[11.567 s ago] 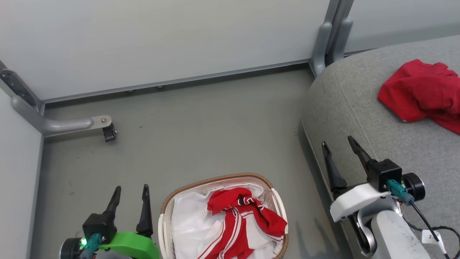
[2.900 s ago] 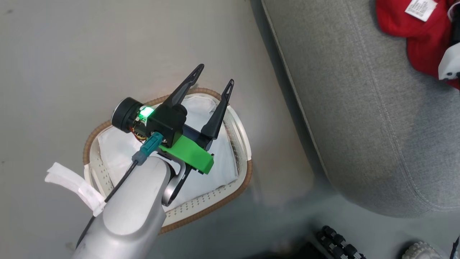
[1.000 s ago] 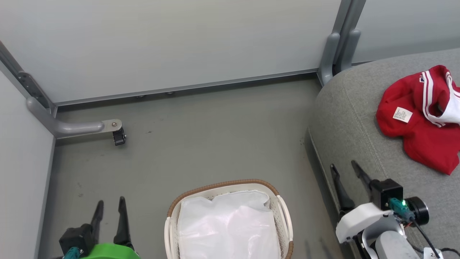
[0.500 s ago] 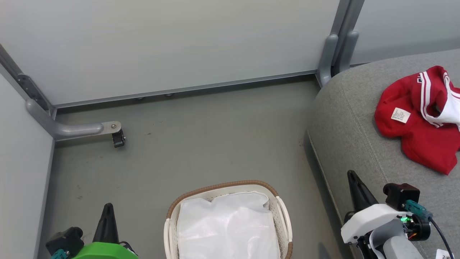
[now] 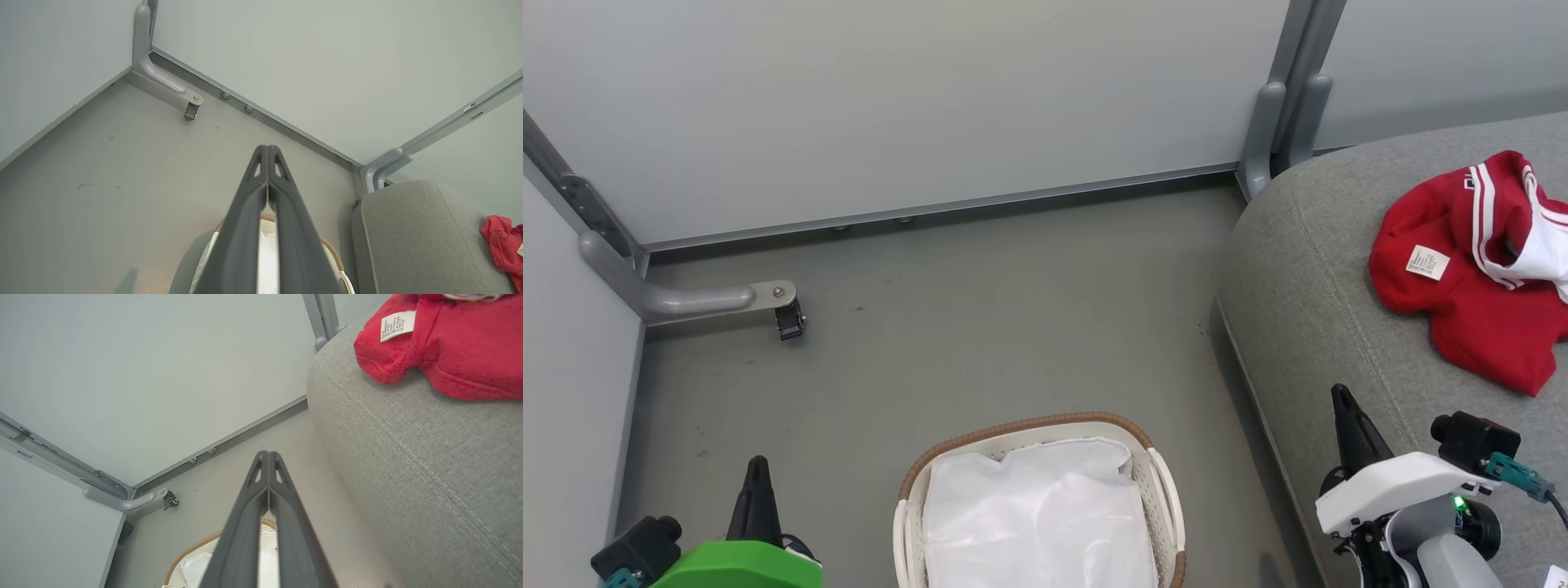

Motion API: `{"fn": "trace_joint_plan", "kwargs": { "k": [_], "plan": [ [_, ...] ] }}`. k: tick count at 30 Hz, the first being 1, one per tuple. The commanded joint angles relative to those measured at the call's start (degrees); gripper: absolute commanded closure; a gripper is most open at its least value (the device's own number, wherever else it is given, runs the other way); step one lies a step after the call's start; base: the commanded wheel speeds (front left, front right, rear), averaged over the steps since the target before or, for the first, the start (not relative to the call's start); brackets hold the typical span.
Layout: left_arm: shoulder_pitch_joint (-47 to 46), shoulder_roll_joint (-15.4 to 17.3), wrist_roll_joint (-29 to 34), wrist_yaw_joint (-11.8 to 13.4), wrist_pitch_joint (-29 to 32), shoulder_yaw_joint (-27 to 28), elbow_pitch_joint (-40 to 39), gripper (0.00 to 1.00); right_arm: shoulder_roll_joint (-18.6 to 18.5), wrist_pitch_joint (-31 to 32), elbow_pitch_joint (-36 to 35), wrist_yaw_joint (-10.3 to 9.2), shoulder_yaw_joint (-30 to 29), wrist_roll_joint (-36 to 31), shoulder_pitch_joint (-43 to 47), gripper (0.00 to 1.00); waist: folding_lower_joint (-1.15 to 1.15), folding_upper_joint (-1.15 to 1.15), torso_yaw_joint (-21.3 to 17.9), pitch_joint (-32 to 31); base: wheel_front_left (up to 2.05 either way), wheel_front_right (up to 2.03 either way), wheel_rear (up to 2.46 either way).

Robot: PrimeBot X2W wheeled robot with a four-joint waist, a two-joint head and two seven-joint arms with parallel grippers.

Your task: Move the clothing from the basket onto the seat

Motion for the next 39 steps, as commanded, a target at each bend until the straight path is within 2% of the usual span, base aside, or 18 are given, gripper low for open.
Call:
{"fn": "trace_joint_plan", "kwargs": {
  "k": [1, 39],
  "plan": [
    [-1.9, 0.3, -2.1, -0.1, 0.5, 0.3, -1.1, 1.00, -0.3, 0.5, -1.1, -0.02, -0.5, 2.4, -0.2, 1.00, 0.00, 0.00, 0.0, 0.0, 0.00, 0.00, 0.00],
    [-4.0, 0.5, -27.7, -0.2, 7.6, 1.8, -3.9, 1.00, -0.5, 7.5, -4.3, -0.04, -3.7, 30.6, 0.7, 1.00, 0.00, 0.00, -0.9, -1.1, 0.00, 0.00, 0.00]
  ]
}}
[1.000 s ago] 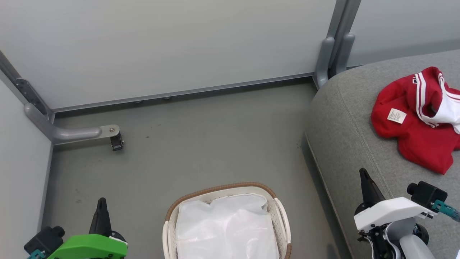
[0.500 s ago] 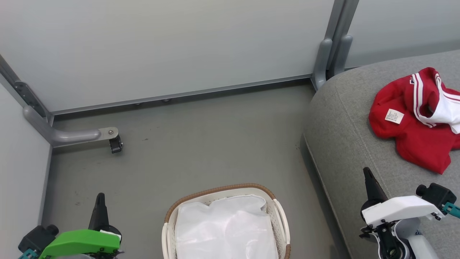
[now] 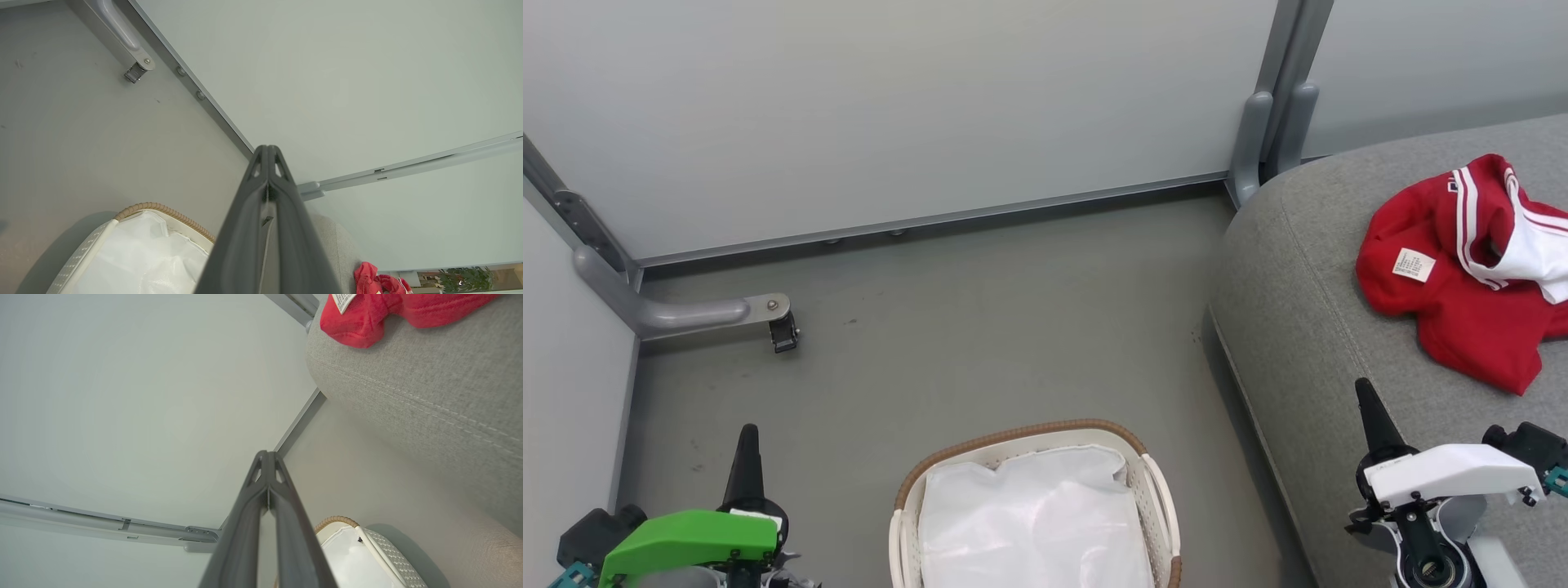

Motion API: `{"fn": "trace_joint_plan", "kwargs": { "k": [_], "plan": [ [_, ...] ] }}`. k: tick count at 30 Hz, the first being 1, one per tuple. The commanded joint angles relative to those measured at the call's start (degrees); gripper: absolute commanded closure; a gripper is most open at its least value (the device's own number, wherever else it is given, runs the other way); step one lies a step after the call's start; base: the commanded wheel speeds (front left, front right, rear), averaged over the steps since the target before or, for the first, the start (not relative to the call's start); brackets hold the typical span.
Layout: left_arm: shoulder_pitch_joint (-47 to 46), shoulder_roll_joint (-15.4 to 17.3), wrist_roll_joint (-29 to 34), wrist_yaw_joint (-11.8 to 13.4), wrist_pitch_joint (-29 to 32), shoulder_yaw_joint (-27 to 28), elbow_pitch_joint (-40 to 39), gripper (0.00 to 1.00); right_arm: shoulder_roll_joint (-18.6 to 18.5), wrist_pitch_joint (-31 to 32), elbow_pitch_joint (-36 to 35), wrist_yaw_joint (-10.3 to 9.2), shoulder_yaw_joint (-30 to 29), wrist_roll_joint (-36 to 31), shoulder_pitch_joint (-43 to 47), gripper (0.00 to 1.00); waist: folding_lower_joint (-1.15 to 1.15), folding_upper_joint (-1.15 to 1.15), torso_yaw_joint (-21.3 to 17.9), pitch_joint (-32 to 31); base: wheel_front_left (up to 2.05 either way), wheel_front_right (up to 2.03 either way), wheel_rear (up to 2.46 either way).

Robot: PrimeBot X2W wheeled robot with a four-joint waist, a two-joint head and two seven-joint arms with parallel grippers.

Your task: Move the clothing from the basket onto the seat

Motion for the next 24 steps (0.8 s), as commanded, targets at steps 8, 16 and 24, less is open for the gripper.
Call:
{"fn": "trace_joint_plan", "kwargs": {
  "k": [8, 16, 24],
  "plan": [
    [-1.9, 0.5, -5.4, -0.3, 1.5, 0.4, -1.1, 1.00, -0.4, 1.5, -1.3, -0.03, -0.8, 5.9, 0.3, 1.00, 0.00, 0.00, -0.2, -0.2, 0.00, 0.00, 0.00],
    [-2.1, 0.5, -9.5, -0.3, 2.6, 0.7, -1.6, 1.00, -0.4, 2.5, -1.7, -0.03, -1.3, 10.3, 0.5, 1.00, 0.00, 0.00, -0.4, -0.5, 0.00, 0.00, 0.00],
    [-2.5, 0.5, -13.2, -0.3, 3.7, 1.0, -2.0, 1.00, -0.4, 3.6, -2.2, -0.03, -1.8, 14.5, 0.6, 1.00, 0.00, 0.00, -0.6, -0.7, 0.00, 0.00, 0.00]
  ]
}}
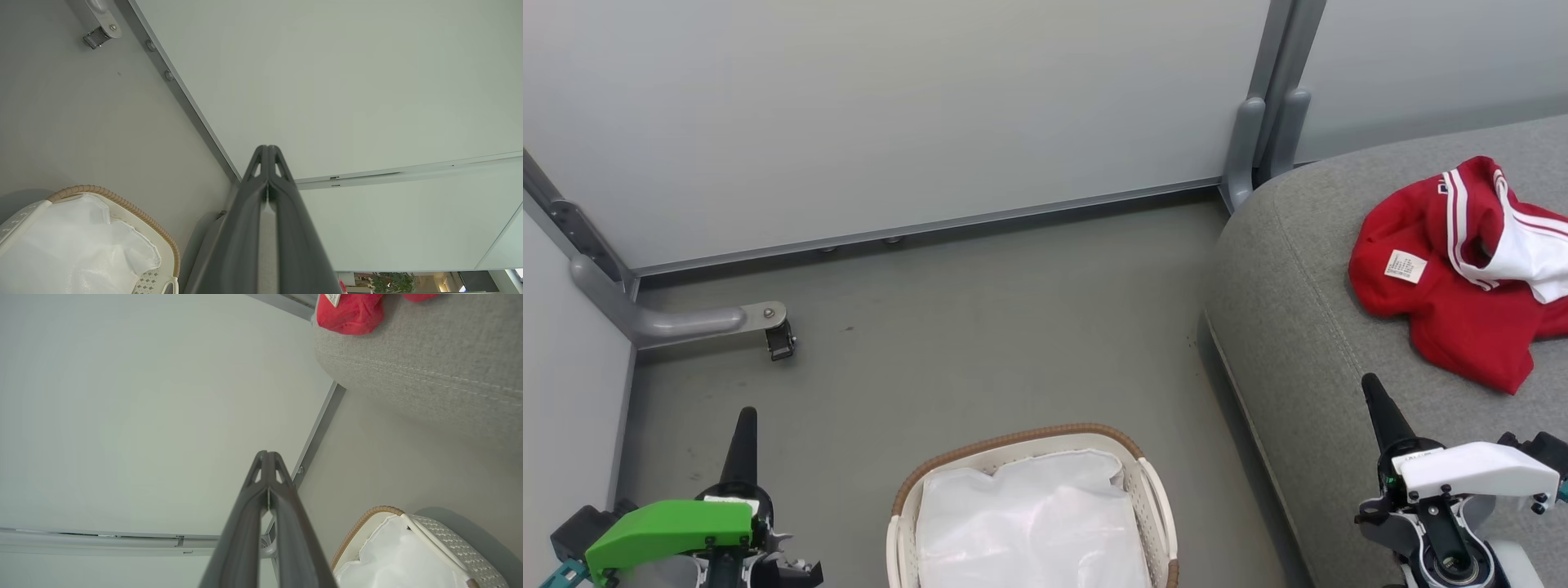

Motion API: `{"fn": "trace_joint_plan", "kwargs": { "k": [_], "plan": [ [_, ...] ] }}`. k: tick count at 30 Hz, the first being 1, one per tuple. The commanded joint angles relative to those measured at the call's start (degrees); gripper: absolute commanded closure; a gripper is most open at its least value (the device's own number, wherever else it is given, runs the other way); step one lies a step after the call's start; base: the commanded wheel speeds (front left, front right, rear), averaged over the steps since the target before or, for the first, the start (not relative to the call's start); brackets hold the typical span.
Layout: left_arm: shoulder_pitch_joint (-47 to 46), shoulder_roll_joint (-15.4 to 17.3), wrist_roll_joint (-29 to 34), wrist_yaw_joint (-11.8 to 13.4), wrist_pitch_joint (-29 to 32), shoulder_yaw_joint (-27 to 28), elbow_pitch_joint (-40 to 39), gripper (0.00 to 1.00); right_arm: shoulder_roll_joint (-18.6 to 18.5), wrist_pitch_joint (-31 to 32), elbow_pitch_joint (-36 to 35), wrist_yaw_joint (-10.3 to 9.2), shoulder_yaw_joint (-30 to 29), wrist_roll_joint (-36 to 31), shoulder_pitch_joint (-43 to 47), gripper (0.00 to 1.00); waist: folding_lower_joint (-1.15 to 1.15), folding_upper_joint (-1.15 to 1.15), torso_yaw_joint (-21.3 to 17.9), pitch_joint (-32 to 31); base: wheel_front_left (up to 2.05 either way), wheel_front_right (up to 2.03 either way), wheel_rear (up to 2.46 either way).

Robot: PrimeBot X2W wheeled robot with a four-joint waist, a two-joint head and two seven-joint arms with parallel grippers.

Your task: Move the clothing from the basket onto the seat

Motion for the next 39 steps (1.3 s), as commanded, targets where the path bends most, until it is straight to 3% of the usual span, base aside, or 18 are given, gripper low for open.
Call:
{"fn": "trace_joint_plan", "kwargs": {
  "k": [1, 39],
  "plan": [
    [-1.4, 0.4, -1.4, -0.3, 0.5, 0.3, -0.5, 1.00, -0.3, 0.5, -0.6, 0.00, -0.3, 1.5, 0.4, 1.00, 0.00, 0.00, 0.0, 0.0, 0.00, 0.00, 0.00],
    [-2.3, 0.5, -15.2, -0.4, 4.3, 1.1, -2.0, 1.00, -0.4, 4.2, -2.2, -0.01, -2.0, 16.7, 1.0, 1.00, 0.00, 0.00, -0.8, -1.1, 0.00, 0.00, 0.00]
  ]
}}
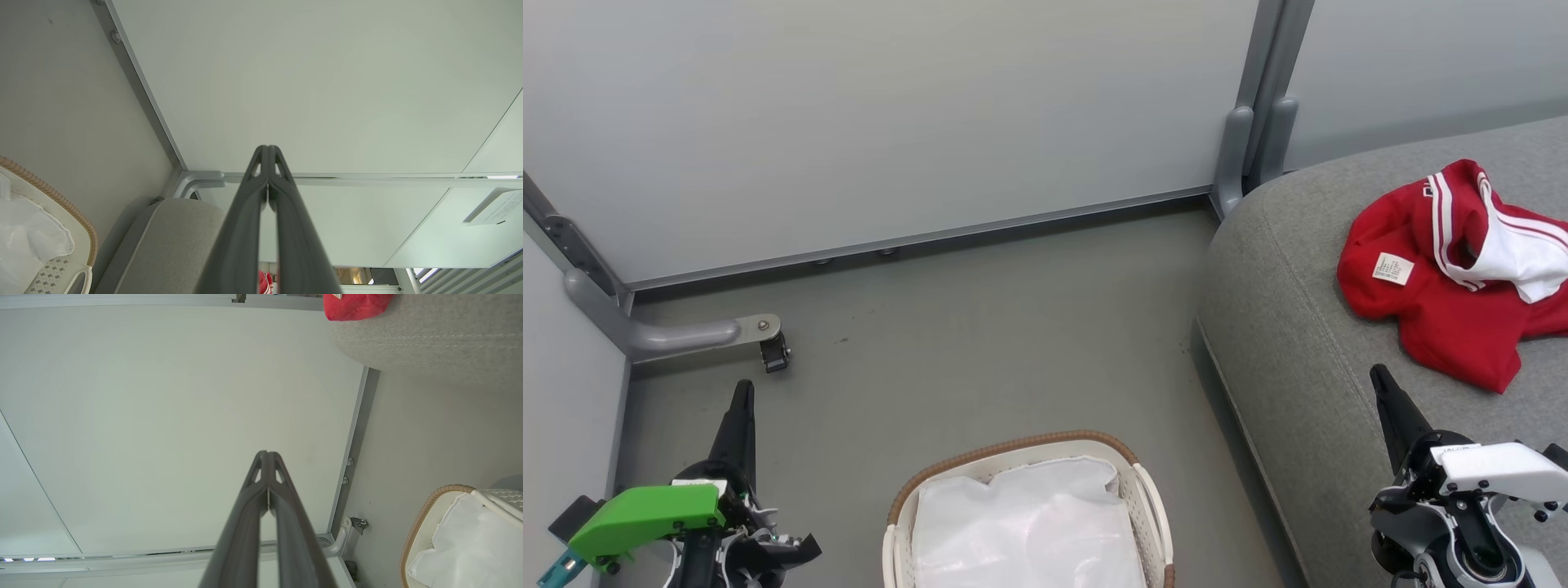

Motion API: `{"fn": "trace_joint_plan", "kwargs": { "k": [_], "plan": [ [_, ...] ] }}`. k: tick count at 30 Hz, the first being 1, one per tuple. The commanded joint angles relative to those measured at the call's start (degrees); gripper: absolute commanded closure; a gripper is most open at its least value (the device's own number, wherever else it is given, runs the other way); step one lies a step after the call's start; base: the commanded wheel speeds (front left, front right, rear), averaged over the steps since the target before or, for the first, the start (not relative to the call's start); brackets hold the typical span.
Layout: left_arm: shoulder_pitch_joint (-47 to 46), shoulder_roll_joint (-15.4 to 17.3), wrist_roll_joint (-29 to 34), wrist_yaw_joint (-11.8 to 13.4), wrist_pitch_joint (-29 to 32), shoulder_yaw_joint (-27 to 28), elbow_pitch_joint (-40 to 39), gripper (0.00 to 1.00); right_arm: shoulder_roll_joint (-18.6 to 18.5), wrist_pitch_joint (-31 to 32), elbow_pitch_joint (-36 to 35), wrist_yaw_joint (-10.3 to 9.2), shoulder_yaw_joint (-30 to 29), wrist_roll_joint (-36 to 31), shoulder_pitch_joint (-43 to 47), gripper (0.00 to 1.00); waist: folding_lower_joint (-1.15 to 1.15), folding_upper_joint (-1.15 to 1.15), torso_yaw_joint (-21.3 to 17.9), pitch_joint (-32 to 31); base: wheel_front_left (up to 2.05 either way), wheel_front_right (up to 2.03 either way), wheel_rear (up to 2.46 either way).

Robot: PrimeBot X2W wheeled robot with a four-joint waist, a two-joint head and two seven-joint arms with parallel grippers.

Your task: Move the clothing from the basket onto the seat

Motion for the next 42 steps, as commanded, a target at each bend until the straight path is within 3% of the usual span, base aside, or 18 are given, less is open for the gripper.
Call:
{"fn": "trace_joint_plan", "kwargs": {
  "k": [1, 42],
  "plan": [
    [-0.7, 0.4, -0.2, -0.3, 0.3, 0.2, -0.1, 1.00, -0.3, 0.2, -0.2, 0.00, -0.1, 0.2, 0.6, 1.00, 0.00, 0.00, 0.0, 0.0, 0.00, 0.00, 0.00],
    [-0.7, 0.4, -0.2, -0.3, 0.3, 0.1, -0.1, 1.00, -0.3, 0.2, -0.2, -0.01, -0.1, 0.2, 0.6, 1.00, 0.00, 0.00, 0.0, 0.0, 0.00, 0.00, 0.00]
  ]
}}
